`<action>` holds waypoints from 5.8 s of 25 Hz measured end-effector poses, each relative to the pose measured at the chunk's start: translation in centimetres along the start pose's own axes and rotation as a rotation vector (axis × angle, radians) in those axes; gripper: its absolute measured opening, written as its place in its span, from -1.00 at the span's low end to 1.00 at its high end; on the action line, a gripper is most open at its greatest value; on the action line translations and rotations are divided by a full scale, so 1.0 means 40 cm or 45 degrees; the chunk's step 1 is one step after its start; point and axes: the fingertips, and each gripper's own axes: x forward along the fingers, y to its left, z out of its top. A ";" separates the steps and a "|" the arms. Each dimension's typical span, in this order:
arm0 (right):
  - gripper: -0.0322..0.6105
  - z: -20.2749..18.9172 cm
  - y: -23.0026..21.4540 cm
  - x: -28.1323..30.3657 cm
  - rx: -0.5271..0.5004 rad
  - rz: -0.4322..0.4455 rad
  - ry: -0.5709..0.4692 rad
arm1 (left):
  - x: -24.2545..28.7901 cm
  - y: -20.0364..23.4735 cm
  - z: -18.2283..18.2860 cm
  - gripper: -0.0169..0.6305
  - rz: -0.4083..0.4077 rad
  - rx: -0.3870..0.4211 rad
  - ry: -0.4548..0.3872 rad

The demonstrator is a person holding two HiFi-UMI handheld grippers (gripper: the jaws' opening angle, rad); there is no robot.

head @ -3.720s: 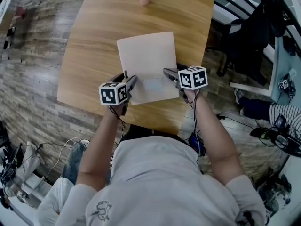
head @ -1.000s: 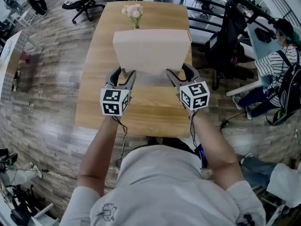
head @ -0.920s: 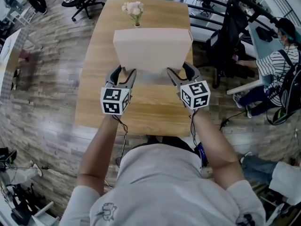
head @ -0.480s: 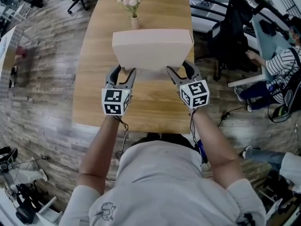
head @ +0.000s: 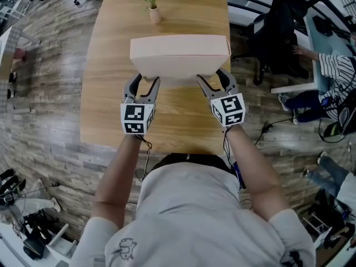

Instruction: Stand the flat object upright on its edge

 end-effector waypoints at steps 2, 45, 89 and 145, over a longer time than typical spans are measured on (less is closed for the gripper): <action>-0.04 -0.018 -0.007 0.007 0.003 -0.002 0.012 | 0.012 -0.003 -0.012 -0.21 -0.002 0.010 0.003; 0.02 -0.180 -0.022 0.029 -0.032 -0.022 0.116 | 0.083 -0.030 -0.158 -0.21 -0.065 -0.007 0.016; -0.21 -0.057 0.145 -0.224 -0.035 -0.018 -0.006 | -0.233 -0.097 -0.040 -0.32 -0.151 -0.028 -0.121; -0.89 0.004 0.378 -0.942 -0.087 0.269 -0.275 | -0.843 -0.645 0.039 -0.93 -0.075 -0.056 -0.267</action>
